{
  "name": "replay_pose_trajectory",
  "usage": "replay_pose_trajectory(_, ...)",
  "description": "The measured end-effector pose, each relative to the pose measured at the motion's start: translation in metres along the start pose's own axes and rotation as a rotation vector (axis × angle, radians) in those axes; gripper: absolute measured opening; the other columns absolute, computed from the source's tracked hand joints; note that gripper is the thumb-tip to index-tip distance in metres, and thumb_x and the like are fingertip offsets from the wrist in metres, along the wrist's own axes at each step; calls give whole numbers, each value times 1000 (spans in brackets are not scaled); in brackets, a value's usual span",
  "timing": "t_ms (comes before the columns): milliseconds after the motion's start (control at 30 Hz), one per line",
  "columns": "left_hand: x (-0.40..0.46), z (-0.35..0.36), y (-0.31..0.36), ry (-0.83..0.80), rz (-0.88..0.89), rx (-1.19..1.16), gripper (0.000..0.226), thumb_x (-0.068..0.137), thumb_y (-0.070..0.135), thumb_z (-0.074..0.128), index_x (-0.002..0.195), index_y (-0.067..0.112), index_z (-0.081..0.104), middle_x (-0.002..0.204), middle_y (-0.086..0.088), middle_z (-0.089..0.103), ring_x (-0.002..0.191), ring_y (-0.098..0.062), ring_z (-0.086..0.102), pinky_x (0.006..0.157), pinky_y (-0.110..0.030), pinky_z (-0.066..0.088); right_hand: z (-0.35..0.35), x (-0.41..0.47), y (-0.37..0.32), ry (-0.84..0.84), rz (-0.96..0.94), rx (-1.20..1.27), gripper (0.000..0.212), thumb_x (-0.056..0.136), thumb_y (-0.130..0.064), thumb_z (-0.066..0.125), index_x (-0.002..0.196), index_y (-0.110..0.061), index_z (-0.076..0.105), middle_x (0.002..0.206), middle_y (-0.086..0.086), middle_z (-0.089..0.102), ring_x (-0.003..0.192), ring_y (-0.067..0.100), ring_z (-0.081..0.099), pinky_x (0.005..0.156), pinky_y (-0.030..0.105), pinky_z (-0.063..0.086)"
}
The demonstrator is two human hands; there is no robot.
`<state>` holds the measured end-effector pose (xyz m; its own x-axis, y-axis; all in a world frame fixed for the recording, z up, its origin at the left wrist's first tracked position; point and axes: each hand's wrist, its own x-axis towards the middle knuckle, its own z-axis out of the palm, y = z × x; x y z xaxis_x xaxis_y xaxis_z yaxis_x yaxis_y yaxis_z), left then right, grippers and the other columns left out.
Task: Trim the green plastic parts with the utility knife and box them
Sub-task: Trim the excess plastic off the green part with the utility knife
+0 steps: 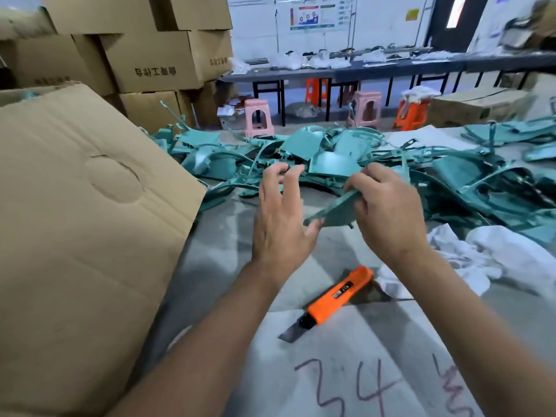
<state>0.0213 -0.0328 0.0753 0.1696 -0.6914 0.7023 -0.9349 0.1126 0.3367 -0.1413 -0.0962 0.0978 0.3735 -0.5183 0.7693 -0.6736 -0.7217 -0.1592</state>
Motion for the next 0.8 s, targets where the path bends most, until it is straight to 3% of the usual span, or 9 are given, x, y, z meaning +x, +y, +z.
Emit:
replay_pose_trajectory(67,4,-7,8,-88,139,10,71,77,32,83,139,21,48,138,-5,48,127,-26,50,106,-39,45,-6,-3,-11,6,-107,107,27,80,-5,46,94,-4,70,90,12,63,88,37,59,68,43,50)
replay_pose_trajectory(133,5,-10,13,-153,131,34,34,87,24,69,119,22,60,106,-5,69,99,-32,64,80,-43,53,-8,-9,-21,39,-118,224,35,81,-4,45,109,-3,67,103,12,65,101,34,58,82,42,52)
replay_pose_trajectory(200,3,-11,6,-75,-10,-10,14,93,21,64,107,21,64,86,-3,71,82,-33,66,67,-40,51,-11,-20,-22,132,-86,257,41,86,-1,54,127,-3,58,117,11,62,112,29,54,97,28,44)
replay_pose_trajectory(267,-1,-14,-2,39,-212,-204,14,94,19,67,108,21,69,90,2,74,83,-23,68,71,-36,54,-11,-39,-15,155,-74,265,32,89,-8,63,121,-5,60,106,5,59,101,25,52,90,31,44)
replay_pose_trajectory(367,-7,-14,-8,124,-521,-788,24,89,2,74,98,24,71,91,11,77,86,-8,72,78,-29,58,-1,-73,-1,-272,-134,374,24,85,-37,79,98,-17,73,89,-5,60,89,21,51,80,43,46)
replay_pose_trajectory(433,-16,-8,-13,180,-703,-1012,25,86,-3,76,98,19,73,94,7,79,88,-12,74,83,-35,61,9,-93,5,-591,-105,340,42,71,-63,86,96,-31,77,91,-11,61,93,18,49,84,41,45)
replay_pose_trajectory(500,-27,-4,-17,243,-880,-1183,24,84,-2,77,103,12,73,101,-2,79,95,-23,75,88,-46,60,16,-101,8,-720,-83,250,53,64,-78,79,100,-40,73,95,-18,56,99,13,44,88,38,39)
replay_pose_trajectory(633,-49,-1,-25,387,-945,-1134,40,79,-5,82,110,14,68,106,-3,78,100,-25,75,92,-54,59,24,-99,12,-513,-61,232,53,81,-78,54,97,-29,66,91,-18,57,95,13,50,81,36,31)
replay_pose_trajectory(800,-63,-3,-30,424,-958,-1145,64,80,-7,79,134,11,50,127,-10,68,113,-27,69,100,-55,54,22,-99,6,-113,179,310,46,107,-55,37,99,-16,59,76,0,62,65,26,56,57,43,46)
